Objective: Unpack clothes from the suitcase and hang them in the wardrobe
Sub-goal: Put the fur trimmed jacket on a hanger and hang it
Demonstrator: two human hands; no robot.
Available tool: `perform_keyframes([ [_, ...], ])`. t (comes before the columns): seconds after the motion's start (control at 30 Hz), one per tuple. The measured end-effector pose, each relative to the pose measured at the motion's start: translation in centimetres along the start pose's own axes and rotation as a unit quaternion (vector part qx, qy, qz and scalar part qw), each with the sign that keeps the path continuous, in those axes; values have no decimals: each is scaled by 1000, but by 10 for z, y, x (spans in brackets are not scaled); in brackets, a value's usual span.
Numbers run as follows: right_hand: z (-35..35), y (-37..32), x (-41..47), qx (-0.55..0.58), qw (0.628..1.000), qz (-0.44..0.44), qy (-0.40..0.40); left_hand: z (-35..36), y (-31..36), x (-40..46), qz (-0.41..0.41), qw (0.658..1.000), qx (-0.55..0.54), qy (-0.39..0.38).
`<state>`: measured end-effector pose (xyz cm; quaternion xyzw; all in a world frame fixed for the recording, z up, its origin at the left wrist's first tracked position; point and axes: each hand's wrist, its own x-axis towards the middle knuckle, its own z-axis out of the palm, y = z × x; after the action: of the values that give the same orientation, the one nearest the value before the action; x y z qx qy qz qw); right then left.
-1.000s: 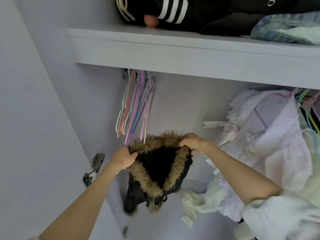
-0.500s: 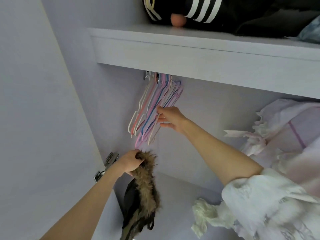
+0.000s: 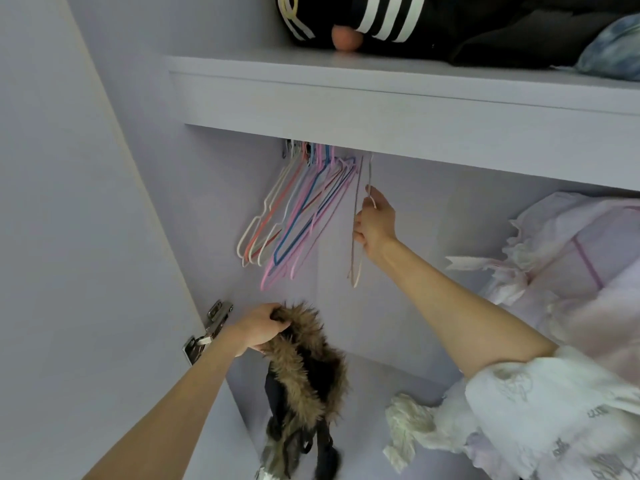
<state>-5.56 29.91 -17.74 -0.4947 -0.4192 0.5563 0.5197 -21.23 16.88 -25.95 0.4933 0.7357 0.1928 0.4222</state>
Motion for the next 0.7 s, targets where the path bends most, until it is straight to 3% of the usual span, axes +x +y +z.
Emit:
perform_keyframes([
  [0.3, -51, -18, -4, -40, 998, -46, 27, 28, 13, 8, -31, 998, -26, -42],
  [0.5, -82, 0, 2, -116, 988, -50, 90, 39, 18, 7, -56, 988, -135, -50],
  [0.7, -103, -19, -5, -61, 991, -70, 94, 42, 19, 3, -58, 983, -168, -40],
])
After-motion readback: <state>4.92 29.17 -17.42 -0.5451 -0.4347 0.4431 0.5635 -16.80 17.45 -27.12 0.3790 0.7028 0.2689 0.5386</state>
